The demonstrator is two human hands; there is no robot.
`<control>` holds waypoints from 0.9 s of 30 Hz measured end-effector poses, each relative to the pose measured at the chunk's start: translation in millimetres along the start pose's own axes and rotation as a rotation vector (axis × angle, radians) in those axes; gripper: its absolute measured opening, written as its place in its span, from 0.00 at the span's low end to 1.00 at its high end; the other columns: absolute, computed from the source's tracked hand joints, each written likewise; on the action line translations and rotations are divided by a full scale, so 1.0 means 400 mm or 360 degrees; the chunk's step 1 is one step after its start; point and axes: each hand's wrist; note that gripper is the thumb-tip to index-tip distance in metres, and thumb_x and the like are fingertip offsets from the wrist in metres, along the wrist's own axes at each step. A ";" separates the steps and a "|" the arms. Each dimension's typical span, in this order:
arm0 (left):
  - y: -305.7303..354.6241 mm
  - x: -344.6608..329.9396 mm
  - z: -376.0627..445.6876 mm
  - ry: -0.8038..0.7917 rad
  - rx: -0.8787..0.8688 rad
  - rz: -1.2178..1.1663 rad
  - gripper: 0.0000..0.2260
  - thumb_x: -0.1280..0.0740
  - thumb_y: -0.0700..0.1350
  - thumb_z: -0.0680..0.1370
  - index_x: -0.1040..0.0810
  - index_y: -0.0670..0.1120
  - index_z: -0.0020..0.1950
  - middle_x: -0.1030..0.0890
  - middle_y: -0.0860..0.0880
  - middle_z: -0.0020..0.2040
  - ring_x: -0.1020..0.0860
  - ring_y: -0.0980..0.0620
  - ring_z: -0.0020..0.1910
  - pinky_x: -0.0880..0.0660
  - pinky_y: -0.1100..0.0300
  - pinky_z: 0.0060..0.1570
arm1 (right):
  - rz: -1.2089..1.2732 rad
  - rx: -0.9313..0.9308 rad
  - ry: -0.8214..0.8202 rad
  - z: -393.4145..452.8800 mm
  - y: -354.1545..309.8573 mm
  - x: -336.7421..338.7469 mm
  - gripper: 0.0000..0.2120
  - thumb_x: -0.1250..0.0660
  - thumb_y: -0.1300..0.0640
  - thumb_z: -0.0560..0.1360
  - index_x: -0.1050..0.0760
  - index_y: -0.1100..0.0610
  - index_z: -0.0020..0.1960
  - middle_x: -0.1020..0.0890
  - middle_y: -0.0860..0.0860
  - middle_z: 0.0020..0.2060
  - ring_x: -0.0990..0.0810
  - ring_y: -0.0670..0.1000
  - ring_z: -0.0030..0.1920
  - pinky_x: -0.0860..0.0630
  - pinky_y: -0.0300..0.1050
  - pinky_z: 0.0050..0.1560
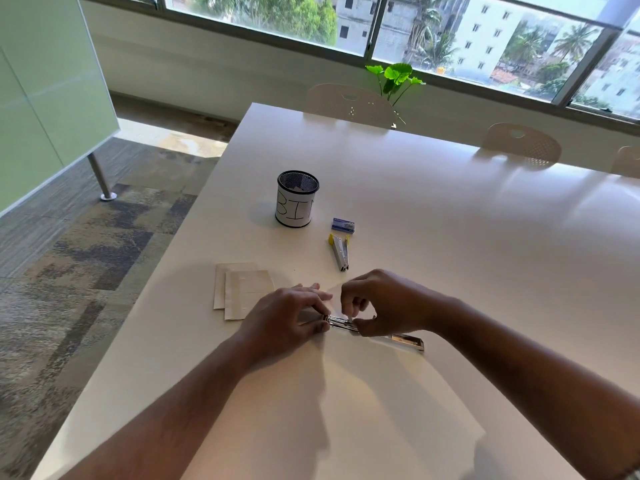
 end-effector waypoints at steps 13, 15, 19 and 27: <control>-0.008 -0.004 -0.002 0.0020 -0.0001 -0.0021 0.10 0.23 0.53 0.74 0.17 0.60 0.54 0.19 0.64 0.65 0.30 0.69 0.72 0.26 0.55 0.70 | 0.0072 -0.0016 0.0110 -0.002 -0.003 -0.024 0.08 0.28 0.63 0.70 0.18 0.52 0.46 0.16 0.44 0.40 0.18 0.44 0.40 0.19 0.47 0.43; -0.009 -0.005 -0.002 0.0023 -0.0012 -0.0010 0.10 0.23 0.53 0.74 0.17 0.60 0.54 0.19 0.64 0.66 0.30 0.69 0.71 0.26 0.55 0.70 | 0.0074 -0.0022 0.0105 -0.002 -0.004 -0.029 0.08 0.26 0.61 0.71 0.18 0.51 0.48 0.16 0.43 0.42 0.17 0.43 0.42 0.18 0.46 0.44; -0.010 -0.007 -0.001 0.0028 -0.0017 0.0009 0.10 0.24 0.54 0.74 0.17 0.61 0.54 0.20 0.65 0.66 0.31 0.71 0.71 0.26 0.56 0.70 | 0.0061 -0.0023 0.0138 -0.005 -0.002 -0.034 0.07 0.26 0.60 0.73 0.17 0.51 0.49 0.16 0.44 0.43 0.17 0.44 0.42 0.18 0.46 0.44; -0.013 -0.007 0.000 0.0024 -0.0009 0.0022 0.10 0.25 0.56 0.74 0.18 0.62 0.54 0.21 0.67 0.66 0.31 0.71 0.72 0.27 0.56 0.70 | 0.0322 -0.0048 0.0385 -0.026 0.002 -0.065 0.05 0.27 0.65 0.71 0.17 0.56 0.44 0.16 0.48 0.37 0.17 0.49 0.36 0.17 0.51 0.40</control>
Point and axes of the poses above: each hand's wrist, its own z-axis towards the middle knuckle, its own x-axis out of the back of the hand, y = z × x
